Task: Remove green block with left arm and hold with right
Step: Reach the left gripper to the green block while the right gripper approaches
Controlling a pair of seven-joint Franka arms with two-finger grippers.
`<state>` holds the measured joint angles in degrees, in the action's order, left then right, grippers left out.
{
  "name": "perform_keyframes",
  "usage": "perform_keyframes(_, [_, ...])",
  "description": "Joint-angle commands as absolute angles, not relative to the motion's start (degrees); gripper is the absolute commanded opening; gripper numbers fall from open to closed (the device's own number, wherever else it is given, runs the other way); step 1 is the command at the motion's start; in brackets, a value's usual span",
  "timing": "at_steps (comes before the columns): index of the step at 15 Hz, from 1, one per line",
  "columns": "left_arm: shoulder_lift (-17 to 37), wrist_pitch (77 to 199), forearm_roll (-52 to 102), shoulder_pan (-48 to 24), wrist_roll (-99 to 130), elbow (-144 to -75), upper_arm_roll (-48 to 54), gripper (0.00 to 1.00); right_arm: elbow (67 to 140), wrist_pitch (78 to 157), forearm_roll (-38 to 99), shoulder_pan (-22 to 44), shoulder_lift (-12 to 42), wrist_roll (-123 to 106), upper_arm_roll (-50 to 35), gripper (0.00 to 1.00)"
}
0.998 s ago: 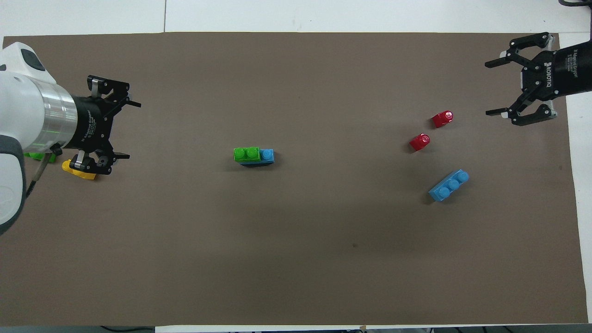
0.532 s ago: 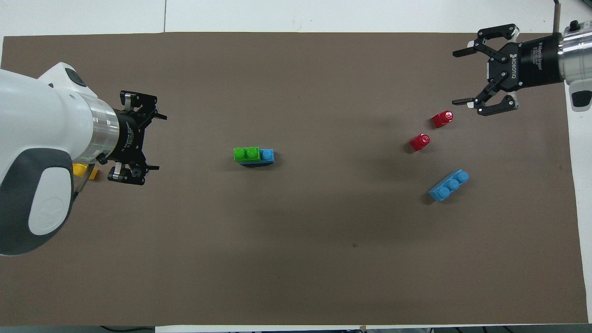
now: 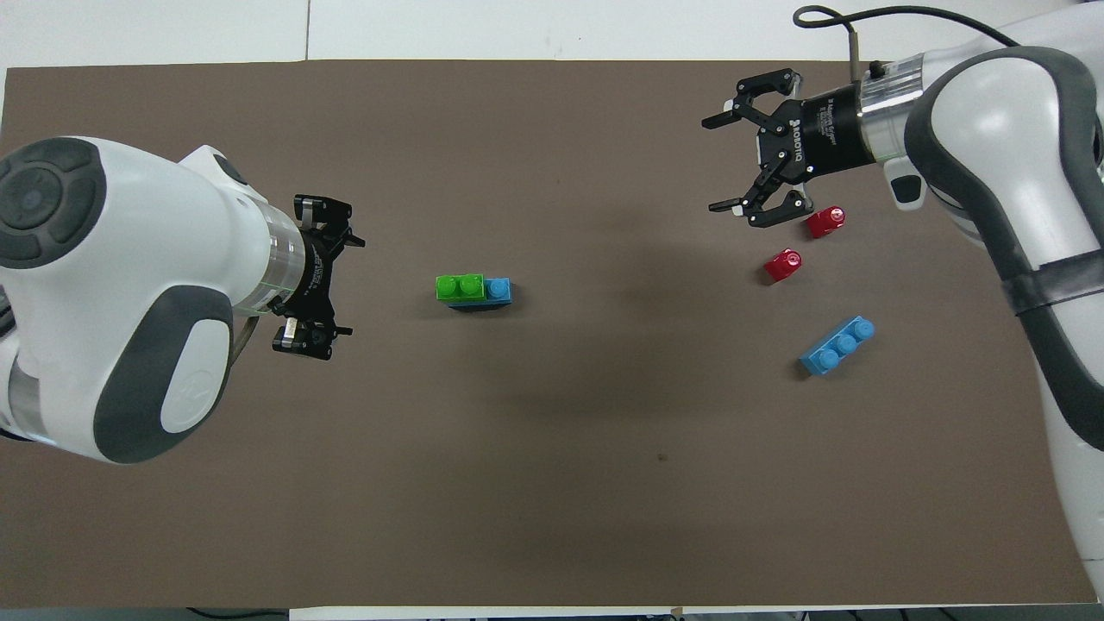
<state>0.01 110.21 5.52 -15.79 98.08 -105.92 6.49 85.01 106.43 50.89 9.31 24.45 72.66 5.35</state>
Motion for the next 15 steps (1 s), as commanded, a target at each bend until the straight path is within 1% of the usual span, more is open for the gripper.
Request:
perform_keyframes(1, [2.63, 111.70, 3.88, -17.84, 102.20, -104.95, 5.71, 1.00, 85.52, 107.14, 55.00, 9.40, 25.57, 71.46, 5.36, 1.00])
perform_keyframes(2, [3.33, 112.58, 3.26, -18.02, 104.04, -104.51, 5.71, 1.00, 85.52, 107.75, 56.41, 10.27, 26.27, 71.46, 5.36, 1.00])
perform_keyframes(4, [4.83, 112.33, 1.33, -19.24, 106.60, -103.63, 5.71, 1.00, 85.52, 111.87, 56.60, 11.68, 27.33, 72.07, 5.36, 1.00])
perform_keyframes(6, [7.55, 111.80, 1.05, -19.51, 108.44, -101.00, 5.71, 1.00, 85.52, 114.86, 56.69, 13.53, 28.30, 72.33, 5.36, 1.00])
perform_keyframes(8, [7.82, 111.27, 1.14, -19.51, 108.98, -100.46, 5.71, 1.00, 85.52, 117.50, 56.69, 14.15, 29.26, 72.07, 5.36, 1.00])
perform_keyframes(10, [8.17, 111.09, 1.49, -19.51, 108.98, -100.37, 5.71, 1.00, 84.99, 117.69, 56.69, 14.33, 30.93, 71.90, 5.36, 1.00])
perform_keyframes(13, [11.59, 110.92, 1.41, -19.69, 110.29, -98.27, 5.71, 1.00, 82.37, 117.95, 56.51, 14.41, 34.27, 71.11, 5.36, 1.00])
perform_keyframes(15, [12.74, 110.92, 1.49, -19.77, 111.09, -97.39, 5.71, 1.00, 81.83, 119.61, 56.51, 16.07, 35.68, 71.02, 5.36, 1.00])
